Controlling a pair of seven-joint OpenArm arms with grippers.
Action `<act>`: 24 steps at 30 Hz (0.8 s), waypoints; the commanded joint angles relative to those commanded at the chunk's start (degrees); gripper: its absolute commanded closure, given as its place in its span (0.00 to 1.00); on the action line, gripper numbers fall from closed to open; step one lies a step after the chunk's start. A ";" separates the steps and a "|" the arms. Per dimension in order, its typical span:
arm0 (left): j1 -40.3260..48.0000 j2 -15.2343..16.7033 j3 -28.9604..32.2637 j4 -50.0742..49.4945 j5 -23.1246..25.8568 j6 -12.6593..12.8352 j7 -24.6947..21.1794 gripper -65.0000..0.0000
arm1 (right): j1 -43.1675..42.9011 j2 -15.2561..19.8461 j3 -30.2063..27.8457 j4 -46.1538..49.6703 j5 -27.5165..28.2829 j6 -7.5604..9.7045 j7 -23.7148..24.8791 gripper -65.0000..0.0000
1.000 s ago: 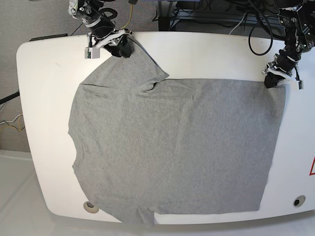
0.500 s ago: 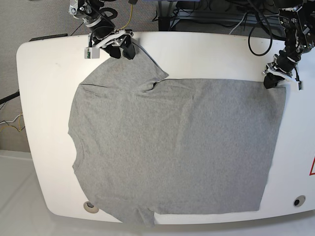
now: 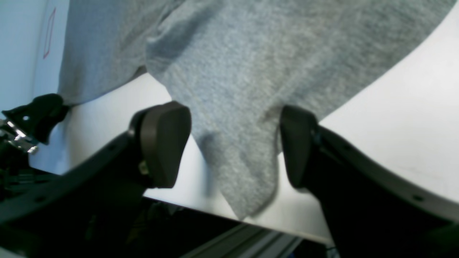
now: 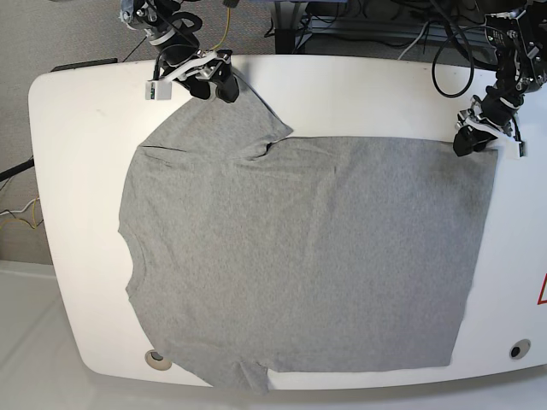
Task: Fold the T-shirt properly
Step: 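Lift the shoulder edge with both grippers, pulling the shirt taut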
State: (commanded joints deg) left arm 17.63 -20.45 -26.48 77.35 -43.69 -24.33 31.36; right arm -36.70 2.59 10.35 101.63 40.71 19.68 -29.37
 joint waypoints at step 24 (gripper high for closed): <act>-0.41 -0.07 0.28 -0.05 0.01 -0.18 -0.49 1.00 | -0.35 0.06 -0.16 0.57 -3.29 0.21 3.63 0.94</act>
State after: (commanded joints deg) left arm 17.22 -20.52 -26.20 77.30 -43.67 -24.52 30.87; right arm -37.05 2.64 10.18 102.20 37.41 19.89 -25.73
